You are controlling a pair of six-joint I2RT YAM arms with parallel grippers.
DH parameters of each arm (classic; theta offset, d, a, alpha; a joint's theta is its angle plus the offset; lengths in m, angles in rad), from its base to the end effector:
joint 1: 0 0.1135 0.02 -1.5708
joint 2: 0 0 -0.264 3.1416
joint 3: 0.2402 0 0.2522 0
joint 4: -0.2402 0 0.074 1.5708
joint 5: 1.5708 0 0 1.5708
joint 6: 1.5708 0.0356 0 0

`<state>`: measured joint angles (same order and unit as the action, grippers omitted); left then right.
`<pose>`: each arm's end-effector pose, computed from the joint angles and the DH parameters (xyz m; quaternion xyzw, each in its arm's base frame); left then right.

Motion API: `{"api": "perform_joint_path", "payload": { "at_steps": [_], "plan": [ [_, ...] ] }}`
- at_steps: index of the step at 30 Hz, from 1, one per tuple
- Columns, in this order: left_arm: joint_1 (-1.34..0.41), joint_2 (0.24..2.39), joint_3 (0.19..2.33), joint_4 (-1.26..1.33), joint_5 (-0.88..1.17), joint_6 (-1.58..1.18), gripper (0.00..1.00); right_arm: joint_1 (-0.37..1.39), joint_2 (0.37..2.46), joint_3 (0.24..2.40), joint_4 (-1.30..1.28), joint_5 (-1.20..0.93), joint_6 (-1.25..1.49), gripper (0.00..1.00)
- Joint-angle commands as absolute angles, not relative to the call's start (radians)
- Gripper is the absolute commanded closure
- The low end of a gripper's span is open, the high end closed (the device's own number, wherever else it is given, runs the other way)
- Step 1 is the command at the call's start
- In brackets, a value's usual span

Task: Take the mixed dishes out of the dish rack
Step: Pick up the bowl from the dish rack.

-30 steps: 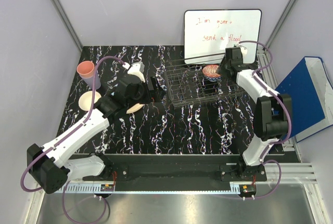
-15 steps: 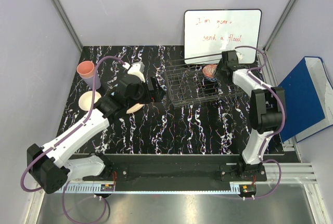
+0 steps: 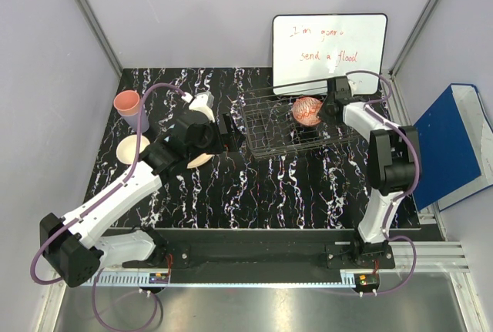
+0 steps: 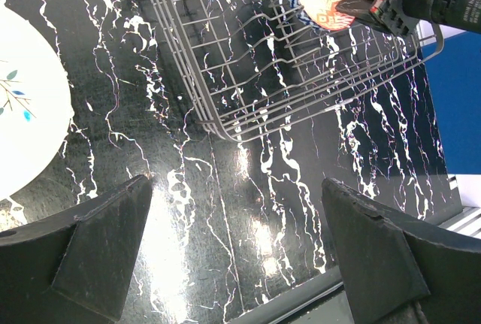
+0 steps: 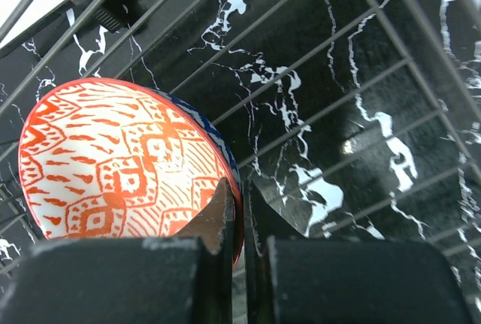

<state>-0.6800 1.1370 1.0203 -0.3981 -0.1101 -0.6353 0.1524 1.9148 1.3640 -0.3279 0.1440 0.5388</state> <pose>0.2004 -0.1570 0.3303 -0.0084 0.8629 -0.2699 0.4272 0.4148 0.0585 0.2009 0.2041 0.9161 0.0509 0.3412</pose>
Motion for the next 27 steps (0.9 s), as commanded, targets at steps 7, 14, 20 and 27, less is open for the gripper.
{"api": "perform_joint_path", "payload": {
  "at_steps": [7, 14, 20, 27],
  "plan": [
    [-0.684, 1.126, 1.015, -0.362, -0.118, -0.621, 0.01, 0.167, 1.674, 1.419, -0.319, 0.253, 0.425, 1.00],
    [-0.684, 1.134, 1.037, -0.315, -0.121, -0.621, 0.01, 0.186, 1.530, 1.381, -0.325, 0.108, 0.422, 1.00],
    [-0.652, 1.123, 1.025, -0.195, 0.029, -0.650, 0.01, 0.361, 1.349, 1.304, -0.331, 0.035, 0.403, 1.00],
    [-0.641, 1.118, 1.035, -0.176, 0.074, -0.647, 0.01, 0.543, 1.152, 1.168, -0.359, 0.070, 0.465, 1.00]
  ]
}}
